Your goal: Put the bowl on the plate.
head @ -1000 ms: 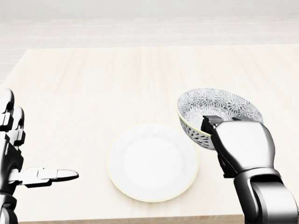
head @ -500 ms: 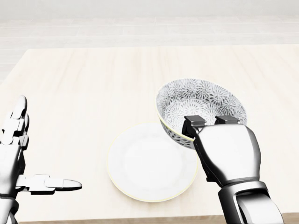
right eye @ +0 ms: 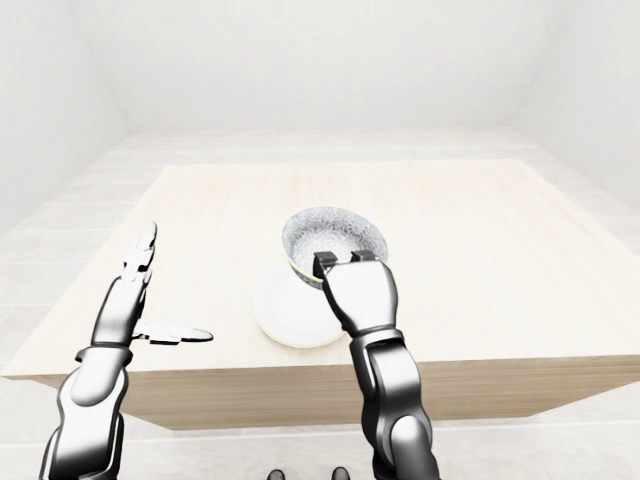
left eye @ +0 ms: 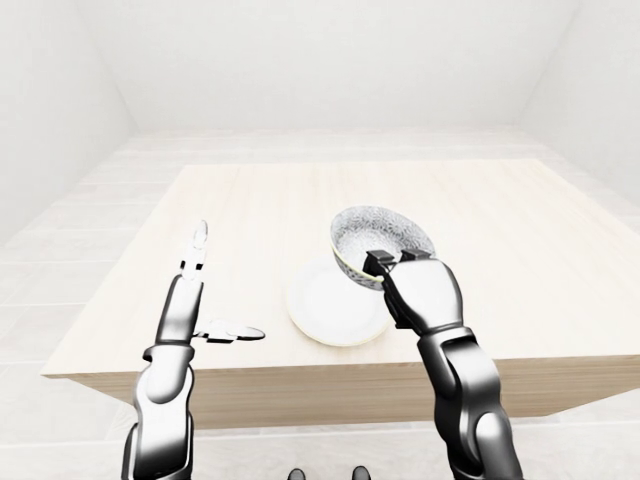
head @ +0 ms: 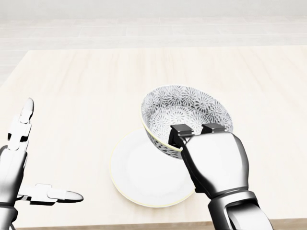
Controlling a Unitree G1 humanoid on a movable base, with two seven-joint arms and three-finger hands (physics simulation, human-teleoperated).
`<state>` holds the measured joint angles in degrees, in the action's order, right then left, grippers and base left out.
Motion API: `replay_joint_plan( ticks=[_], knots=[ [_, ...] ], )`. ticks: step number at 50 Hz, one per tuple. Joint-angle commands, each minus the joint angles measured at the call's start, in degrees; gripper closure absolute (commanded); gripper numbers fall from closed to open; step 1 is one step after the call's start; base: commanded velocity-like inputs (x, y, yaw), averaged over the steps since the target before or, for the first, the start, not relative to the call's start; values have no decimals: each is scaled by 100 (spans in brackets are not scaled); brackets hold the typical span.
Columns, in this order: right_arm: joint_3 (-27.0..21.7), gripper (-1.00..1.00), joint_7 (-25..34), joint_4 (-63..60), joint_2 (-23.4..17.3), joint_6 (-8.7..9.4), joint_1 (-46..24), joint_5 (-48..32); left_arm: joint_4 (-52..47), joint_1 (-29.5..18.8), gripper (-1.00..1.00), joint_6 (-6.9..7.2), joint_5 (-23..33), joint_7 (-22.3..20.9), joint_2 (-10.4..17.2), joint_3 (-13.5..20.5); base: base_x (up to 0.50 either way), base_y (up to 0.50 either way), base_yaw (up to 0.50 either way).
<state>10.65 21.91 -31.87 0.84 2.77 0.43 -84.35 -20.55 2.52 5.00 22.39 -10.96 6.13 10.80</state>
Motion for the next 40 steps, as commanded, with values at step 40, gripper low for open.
replay_joint_plan(
  ticks=[40],
  knots=[
    [523, 49, -883, 1085, 157, 162, -225, 277, 518, -105, -100, -151, 299, 164, -4, -86, 0, 0, 0]
  ],
)
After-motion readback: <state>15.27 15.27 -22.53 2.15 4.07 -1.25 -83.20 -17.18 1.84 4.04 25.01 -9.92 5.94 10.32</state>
